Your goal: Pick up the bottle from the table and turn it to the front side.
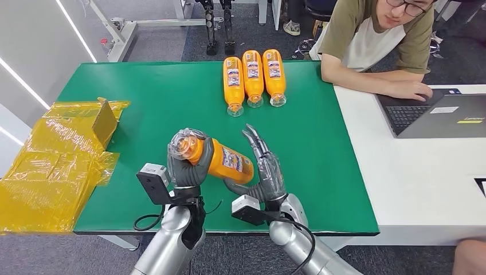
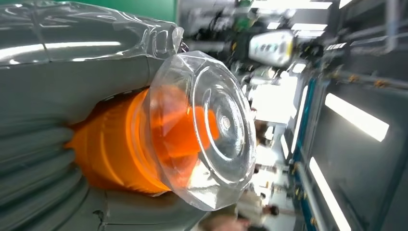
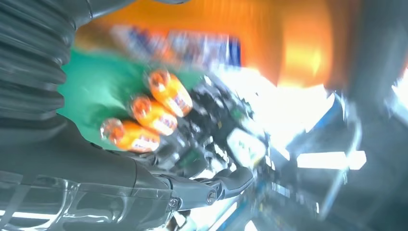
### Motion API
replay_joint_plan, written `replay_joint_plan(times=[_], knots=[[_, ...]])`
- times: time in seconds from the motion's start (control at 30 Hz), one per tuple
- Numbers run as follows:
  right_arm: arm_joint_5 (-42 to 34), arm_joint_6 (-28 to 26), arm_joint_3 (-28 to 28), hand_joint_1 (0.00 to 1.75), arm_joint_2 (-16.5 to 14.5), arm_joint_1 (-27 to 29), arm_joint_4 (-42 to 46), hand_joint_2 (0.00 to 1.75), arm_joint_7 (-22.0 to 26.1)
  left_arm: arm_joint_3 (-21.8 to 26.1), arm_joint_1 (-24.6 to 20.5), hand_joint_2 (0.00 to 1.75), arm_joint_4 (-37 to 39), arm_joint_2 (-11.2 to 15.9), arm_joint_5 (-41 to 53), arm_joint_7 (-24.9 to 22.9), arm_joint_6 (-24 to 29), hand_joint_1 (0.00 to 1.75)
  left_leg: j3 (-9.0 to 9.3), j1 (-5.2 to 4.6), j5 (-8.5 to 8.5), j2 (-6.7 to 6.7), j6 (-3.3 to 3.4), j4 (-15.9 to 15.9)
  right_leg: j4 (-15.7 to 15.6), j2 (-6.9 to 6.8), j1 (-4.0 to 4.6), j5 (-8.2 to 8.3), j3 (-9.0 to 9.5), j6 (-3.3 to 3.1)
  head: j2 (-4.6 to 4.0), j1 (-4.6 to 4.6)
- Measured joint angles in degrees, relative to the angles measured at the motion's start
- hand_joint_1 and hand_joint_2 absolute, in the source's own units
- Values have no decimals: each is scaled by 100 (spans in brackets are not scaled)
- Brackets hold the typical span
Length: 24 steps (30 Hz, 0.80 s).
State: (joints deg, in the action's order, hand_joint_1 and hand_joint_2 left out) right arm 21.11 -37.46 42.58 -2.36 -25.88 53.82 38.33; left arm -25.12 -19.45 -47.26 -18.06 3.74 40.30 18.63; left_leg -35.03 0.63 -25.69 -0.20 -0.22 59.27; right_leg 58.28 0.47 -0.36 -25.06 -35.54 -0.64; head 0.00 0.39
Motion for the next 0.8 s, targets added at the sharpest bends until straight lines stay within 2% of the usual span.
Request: replay_joint_plan(times=[0.13, 0.23, 0.3, 0.4, 0.53, 0.67, 0.8], knots=[[-154, -87, -107, 0, -14, 356, 605, 175, 158, 15, 16, 175, -380, 174, 972, -220, 1087, 175, 0, 1, 0, 0, 0, -1, 0, 1, 0, 0, 0, 0, 0, 0], [-151, -90, -162, 0, -36, 623, 1070, 175, 168, 29, -5, 175, -610, 377, 2019, -743, 1794, 175, 0, 1, 0, 0, 0, -2, 1, 0, 0, -1, -1, -1, 0, -1], [-231, -90, -167, 0, -54, 795, 1404, 175, 176, 93, -25, 175, -726, 528, 2916, -1258, 2027, 175, 1, 2, 0, 1, -1, -3, 2, 1, 0, -2, -1, -2, 0, -1], [-285, -90, -196, 0, -101, 1083, 1899, 175, 185, 288, -122, 175, -799, 778, 4092, -1963, 2114, 175, 1, 2, 1, 1, -1, -4, 3, 1, 1, -2, -2, -2, 0, -1], [-104, -90, -327, 0, -206, 1487, 2436, 175, 188, 622, -410, 175, -685, 1164, 5089, -2362, 2104, 175, 1, 3, 4, 1, -6, -4, 4, 1, 1, -2, -4, -3, 0, 1], [-183, -90, -548, 0, -330, 1831, 2814, 175, 187, 900, -1062, 175, 32, 1551, 5299, -2434, 1943, 175, 1, 3, 12, 0, -16, -4, 6, 1, 2, 0, -5, -6, 0, 1], [-196, -90, -726, 0, -421, 2092, 3078, 175, 186, 938, -1875, 175, 954, 1875, 5876, -2962, 1775, 175, 0, 2, 20, 1, -16, -4, 8, 2, 2, 6, -7, -9, 0, 2]])
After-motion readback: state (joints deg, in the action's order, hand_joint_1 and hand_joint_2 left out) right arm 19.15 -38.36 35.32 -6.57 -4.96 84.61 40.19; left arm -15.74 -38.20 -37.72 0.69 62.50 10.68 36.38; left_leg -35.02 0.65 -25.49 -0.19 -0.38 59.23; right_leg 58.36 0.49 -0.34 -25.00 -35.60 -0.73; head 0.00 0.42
